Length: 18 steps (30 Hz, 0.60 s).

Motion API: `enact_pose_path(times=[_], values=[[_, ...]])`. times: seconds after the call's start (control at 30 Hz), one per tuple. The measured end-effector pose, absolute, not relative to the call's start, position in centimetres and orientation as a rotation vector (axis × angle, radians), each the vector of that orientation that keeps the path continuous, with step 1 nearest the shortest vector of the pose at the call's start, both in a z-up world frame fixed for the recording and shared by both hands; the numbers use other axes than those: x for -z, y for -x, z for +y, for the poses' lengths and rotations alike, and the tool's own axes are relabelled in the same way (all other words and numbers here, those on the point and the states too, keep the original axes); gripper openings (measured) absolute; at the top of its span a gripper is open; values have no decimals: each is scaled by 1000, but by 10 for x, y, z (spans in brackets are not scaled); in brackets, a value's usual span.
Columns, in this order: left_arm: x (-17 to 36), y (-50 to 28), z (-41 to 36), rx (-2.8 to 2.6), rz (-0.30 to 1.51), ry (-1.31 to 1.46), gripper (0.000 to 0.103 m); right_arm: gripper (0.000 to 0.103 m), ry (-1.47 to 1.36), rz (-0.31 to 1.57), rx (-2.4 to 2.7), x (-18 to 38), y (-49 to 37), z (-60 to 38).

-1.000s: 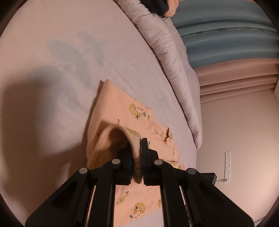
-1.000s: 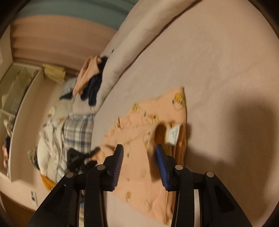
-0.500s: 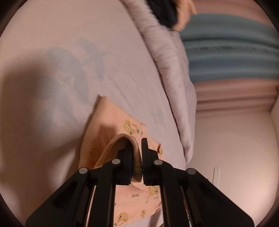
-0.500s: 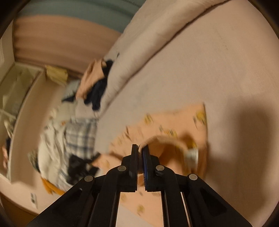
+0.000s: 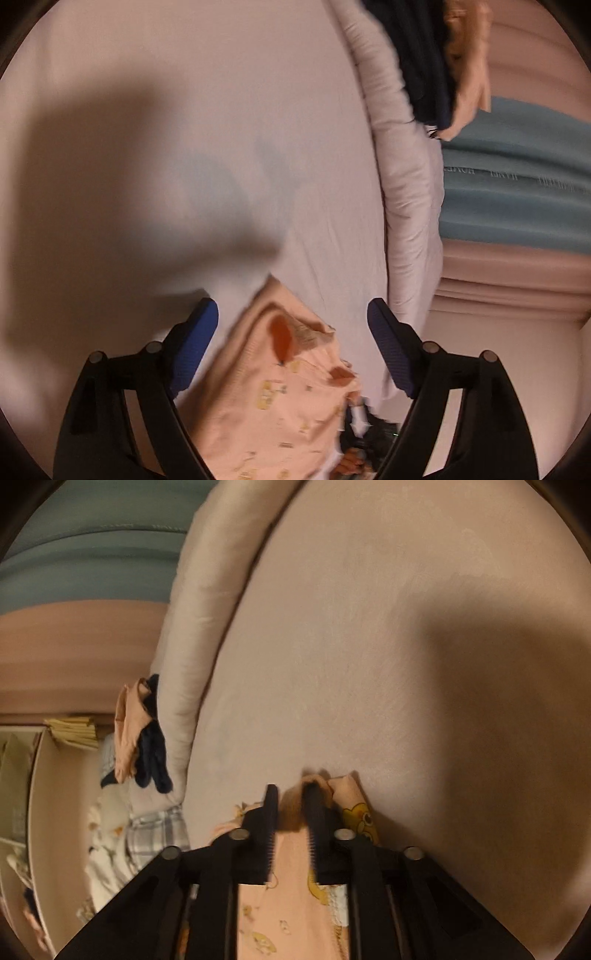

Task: Fold small clothes
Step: 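Release the hem with the left gripper and smooth the folded shirt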

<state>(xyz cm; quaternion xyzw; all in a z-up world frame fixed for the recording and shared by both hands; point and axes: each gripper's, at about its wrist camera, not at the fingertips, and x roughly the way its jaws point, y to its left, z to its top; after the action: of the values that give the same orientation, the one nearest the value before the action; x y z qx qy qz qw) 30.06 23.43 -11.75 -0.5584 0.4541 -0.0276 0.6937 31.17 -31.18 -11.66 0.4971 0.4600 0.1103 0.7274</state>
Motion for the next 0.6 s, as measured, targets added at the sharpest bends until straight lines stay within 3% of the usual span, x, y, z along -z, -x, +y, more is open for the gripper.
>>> enact_pose_path(times=[0.07,0.23,0.33,0.6], values=[[107,-295,235,80,1002,1181,82,45,-1062,968,-218,102,-302,-321],[89,-288,205,244,990,1017,80,45,-897,909,-317,68,-289,-305],[87,-293,170,344,1035,896,72,45,-755,934,-426,58,-285,-278],[128,-332,101,412,1169,805,69,45,-616,1040,-513,79,-290,-238]])
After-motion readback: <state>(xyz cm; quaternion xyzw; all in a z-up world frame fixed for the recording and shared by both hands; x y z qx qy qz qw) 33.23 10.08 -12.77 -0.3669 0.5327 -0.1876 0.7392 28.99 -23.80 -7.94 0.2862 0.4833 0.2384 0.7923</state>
